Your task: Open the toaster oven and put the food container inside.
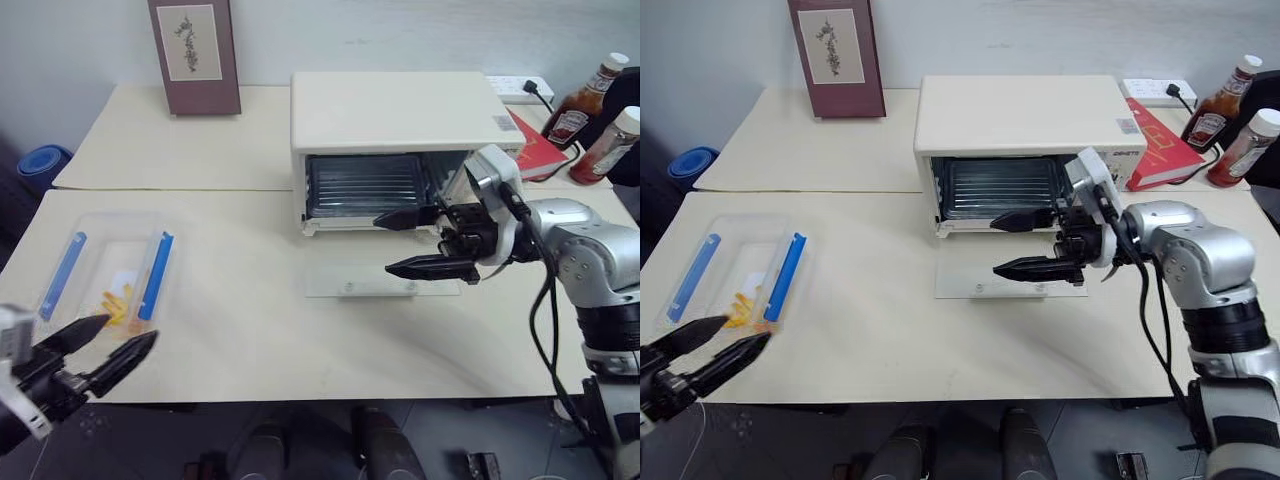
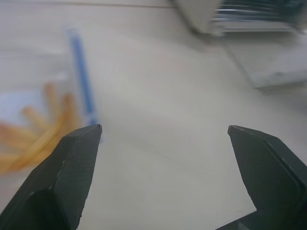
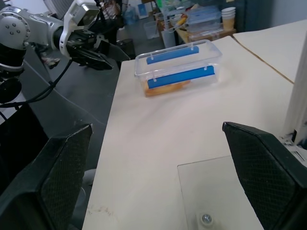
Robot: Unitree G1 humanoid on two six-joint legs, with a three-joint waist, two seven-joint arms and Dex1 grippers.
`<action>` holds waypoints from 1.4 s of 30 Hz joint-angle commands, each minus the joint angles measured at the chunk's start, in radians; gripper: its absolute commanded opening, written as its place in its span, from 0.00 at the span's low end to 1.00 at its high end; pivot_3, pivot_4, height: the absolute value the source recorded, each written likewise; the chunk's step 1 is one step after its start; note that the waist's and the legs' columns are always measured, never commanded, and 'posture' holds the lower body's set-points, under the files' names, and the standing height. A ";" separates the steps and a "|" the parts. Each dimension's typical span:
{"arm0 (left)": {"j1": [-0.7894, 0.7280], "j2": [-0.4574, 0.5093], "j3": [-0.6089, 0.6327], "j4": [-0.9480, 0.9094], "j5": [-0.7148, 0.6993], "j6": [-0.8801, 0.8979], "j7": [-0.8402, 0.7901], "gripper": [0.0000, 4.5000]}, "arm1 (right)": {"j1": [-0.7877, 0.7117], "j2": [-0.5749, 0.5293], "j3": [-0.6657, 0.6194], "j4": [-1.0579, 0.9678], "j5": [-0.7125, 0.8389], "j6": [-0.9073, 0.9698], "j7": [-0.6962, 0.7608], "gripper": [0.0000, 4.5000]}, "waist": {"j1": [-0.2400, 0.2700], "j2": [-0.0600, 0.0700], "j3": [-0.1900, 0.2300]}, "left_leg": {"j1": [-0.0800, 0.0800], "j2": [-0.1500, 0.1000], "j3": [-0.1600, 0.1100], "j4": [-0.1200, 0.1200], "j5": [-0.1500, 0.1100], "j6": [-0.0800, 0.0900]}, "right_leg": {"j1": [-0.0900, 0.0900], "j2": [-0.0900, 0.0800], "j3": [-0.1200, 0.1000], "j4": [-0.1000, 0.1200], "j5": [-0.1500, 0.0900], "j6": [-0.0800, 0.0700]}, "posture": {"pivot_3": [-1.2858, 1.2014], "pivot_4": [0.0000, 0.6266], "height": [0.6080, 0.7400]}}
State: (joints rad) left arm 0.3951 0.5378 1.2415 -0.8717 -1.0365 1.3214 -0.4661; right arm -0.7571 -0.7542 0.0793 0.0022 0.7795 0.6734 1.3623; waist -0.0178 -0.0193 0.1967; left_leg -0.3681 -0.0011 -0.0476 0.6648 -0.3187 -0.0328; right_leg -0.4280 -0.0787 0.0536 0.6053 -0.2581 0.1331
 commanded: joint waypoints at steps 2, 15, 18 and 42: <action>0.022 -0.095 0.031 0.036 -0.087 0.042 0.212 0.99 | -0.016 0.015 -0.013 -0.002 -0.024 -0.019 0.033 1.00 | -0.004 0.000 0.000 | 0.000 0.000 0.001 0.000 -0.001 -0.001 | 0.000 0.000 0.000 0.000 0.000 0.000 | 0.52 0.24 1.00; -0.063 0.116 -0.277 0.351 -0.919 -0.448 1.310 0.99 | 0.038 0.016 -0.080 -0.049 -0.018 0.011 -0.007 1.00 | -0.005 0.000 -0.001 | 0.001 0.002 -0.006 0.000 -0.003 -0.005 | -0.002 -0.002 0.002 0.002 0.000 -0.001 | 0.52 0.24 1.00; -0.070 0.113 -0.367 0.368 -0.936 -0.542 1.464 0.99 | 0.050 0.020 -0.093 -0.063 -0.012 0.018 -0.022 1.00 | -0.007 0.001 -0.001 | 0.001 0.001 -0.005 -0.001 -0.003 -0.005 | -0.002 -0.003 0.002 0.001 0.000 -0.001 | 0.52 0.24 1.00; -0.239 0.194 -0.309 0.427 -0.936 -0.553 1.547 0.99 | 0.139 0.025 -0.137 -0.130 0.013 0.042 -0.092 1.00 | -0.009 0.004 -0.003 | 0.002 0.000 0.004 -0.002 -0.002 -0.006 | -0.001 0.000 0.002 0.000 -0.001 -0.001 | 0.52 0.24 1.00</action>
State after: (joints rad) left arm 0.1388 0.7456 0.8738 -0.3896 -1.9666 0.7886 1.0753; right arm -0.6183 -0.7327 -0.0445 -0.0976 0.7751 0.7207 1.2573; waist -0.0272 -0.0151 0.1933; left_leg -0.3667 -0.0007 -0.0437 0.6627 -0.3208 -0.0385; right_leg -0.4295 -0.0786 0.0555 0.6053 -0.2588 0.1317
